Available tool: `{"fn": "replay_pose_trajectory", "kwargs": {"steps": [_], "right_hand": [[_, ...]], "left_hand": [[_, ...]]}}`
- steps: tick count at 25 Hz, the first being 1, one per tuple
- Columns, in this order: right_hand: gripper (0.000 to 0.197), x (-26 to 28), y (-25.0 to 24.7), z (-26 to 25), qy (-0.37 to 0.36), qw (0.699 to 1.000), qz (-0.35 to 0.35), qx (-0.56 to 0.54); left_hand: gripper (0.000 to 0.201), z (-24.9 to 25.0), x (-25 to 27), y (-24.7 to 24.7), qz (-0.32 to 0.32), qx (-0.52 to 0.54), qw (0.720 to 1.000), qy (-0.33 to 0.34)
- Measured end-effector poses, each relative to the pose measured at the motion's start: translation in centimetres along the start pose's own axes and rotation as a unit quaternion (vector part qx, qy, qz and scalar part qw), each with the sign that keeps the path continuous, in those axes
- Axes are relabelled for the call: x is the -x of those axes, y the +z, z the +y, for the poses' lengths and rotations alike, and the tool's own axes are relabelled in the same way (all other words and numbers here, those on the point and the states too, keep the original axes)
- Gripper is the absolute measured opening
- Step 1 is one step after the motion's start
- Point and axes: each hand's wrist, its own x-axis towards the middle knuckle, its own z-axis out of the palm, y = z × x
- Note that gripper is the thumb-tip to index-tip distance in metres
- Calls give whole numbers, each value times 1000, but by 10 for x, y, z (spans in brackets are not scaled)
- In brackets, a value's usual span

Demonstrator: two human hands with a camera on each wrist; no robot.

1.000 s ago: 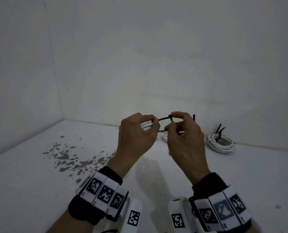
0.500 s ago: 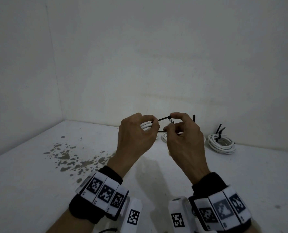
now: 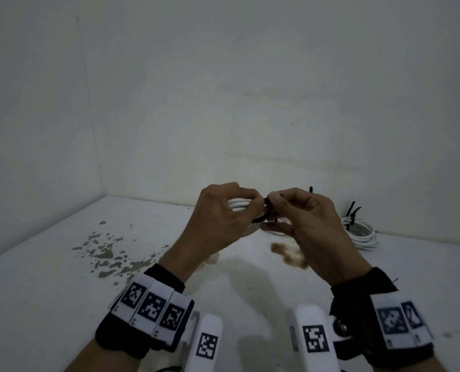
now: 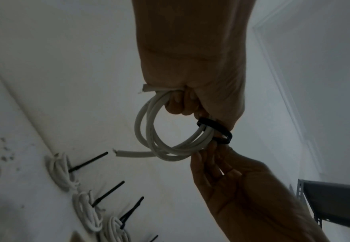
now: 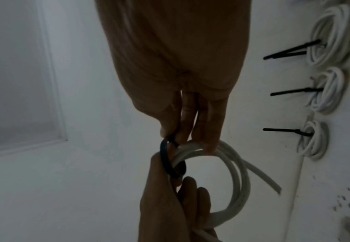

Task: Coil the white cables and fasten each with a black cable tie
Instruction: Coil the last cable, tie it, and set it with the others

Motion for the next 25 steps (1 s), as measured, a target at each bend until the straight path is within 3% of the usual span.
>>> {"fn": "replay_pose_trajectory", "kwargs": {"steps": [2, 4, 5, 8, 10, 13, 16, 21, 23, 25], "right_hand": [[16, -3, -4, 2, -70, 986, 51, 142], [18, -4, -3, 2, -147, 925, 117, 329], [18, -2, -2, -2, -164, 910, 142, 353], [20, 1, -9, -15, -164, 916, 199, 307], [19, 4, -11, -23, -166, 915, 196, 311], [20, 23, 16, -15, -195, 903, 110, 366], [27, 51, 50, 12, -241, 869, 26, 432], [23, 20, 11, -20, -193, 916, 159, 313], [20, 19, 7, -35, -220, 898, 151, 349], [19, 24, 11, -39, -212, 909, 124, 335]], "left_hand": [[17, 0, 2, 7, -4, 29, 998, -57], [16, -5, 4, 15, 19, 34, 995, -94], [15, -8, 4, 17, 30, 37, 993, -104], [15, -15, 3, 11, 49, 72, 988, -130], [17, -16, 5, 8, 59, 61, 989, -120], [21, -17, 6, 9, 115, 16, 986, -119], [23, -19, 7, 8, 128, 0, 983, -128], [25, -14, 15, 16, 48, 88, 981, -167], [26, -10, 13, 21, 44, 109, 972, -202], [27, -10, 10, 25, 37, 146, 956, -253]]}}
